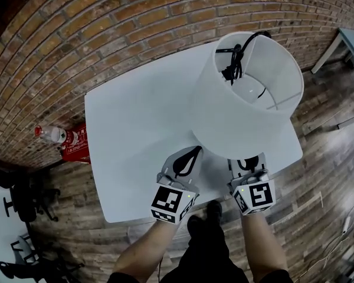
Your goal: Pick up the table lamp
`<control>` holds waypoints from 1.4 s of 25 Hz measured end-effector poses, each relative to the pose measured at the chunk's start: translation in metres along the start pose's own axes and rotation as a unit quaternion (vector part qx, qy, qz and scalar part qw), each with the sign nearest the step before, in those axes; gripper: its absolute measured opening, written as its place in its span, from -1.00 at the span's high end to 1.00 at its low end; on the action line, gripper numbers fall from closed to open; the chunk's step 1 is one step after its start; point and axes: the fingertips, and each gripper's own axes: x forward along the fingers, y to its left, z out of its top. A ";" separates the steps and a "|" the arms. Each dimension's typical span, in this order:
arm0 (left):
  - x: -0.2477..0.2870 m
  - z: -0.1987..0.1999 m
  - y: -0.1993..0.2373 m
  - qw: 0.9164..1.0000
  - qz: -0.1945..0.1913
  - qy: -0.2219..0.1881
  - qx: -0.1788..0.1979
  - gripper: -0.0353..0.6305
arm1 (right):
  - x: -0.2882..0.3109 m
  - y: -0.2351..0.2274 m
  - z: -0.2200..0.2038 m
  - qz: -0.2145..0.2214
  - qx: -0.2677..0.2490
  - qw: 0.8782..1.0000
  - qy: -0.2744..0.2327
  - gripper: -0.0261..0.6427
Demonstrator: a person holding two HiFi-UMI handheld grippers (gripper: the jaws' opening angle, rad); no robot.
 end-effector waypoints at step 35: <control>0.018 -0.003 0.060 0.998 0.055 -0.001 -0.035 0.88 | 0.089 -0.020 -0.001 -0.042 -0.043 0.998 -0.021 0.53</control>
